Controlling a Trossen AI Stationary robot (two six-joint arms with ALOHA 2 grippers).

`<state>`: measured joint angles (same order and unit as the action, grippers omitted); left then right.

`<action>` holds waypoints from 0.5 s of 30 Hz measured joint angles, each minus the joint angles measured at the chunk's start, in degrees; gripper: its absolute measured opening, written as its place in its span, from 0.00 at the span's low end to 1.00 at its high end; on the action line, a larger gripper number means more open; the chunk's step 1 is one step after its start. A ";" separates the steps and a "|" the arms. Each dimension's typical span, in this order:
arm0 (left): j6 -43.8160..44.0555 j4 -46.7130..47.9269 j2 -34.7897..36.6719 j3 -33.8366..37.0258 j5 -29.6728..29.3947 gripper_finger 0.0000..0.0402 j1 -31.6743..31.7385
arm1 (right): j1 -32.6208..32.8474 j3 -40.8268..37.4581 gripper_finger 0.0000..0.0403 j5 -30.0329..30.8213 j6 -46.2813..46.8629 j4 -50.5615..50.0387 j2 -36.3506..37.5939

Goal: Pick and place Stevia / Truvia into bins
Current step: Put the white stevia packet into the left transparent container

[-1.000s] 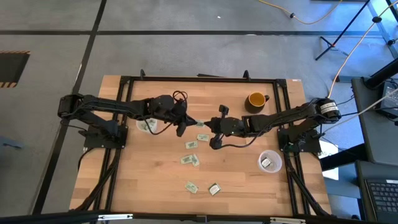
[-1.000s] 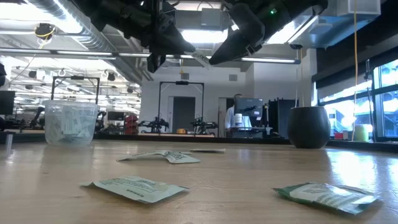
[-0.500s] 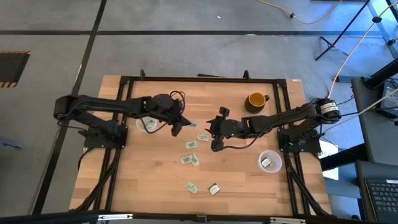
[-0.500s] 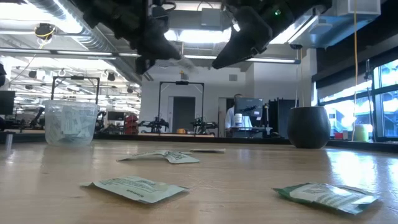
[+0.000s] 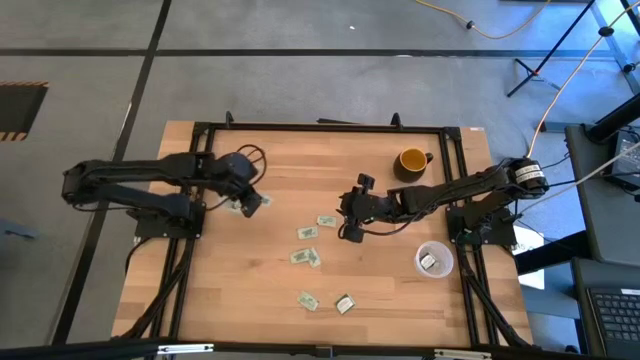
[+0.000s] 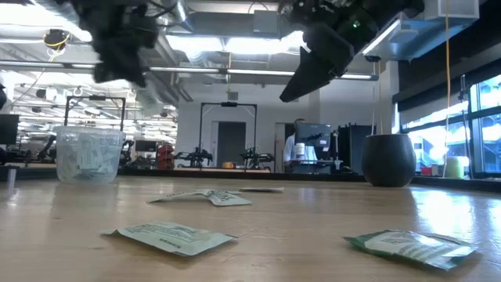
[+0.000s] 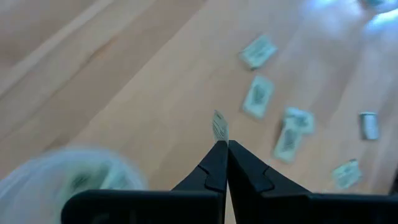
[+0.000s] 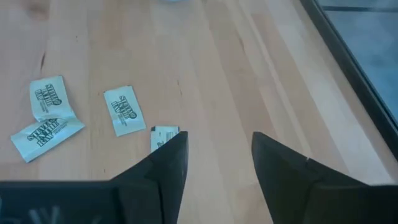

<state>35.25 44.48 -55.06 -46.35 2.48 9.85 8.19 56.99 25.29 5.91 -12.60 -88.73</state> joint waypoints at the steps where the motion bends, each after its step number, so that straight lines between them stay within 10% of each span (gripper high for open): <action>1: 1.00 2.11 1.01 0.00 -0.94 0.01 -0.05 | 0.00 0.00 0.45 0.01 -0.01 0.00 0.00; 15: 6.20 17.06 7.38 0.00 -6.24 0.01 -0.04 | -1.44 0.00 0.45 0.01 0.00 0.49 -0.02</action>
<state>41.45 61.54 -47.68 -46.35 -3.75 9.80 6.74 56.99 25.30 5.91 -12.11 -88.75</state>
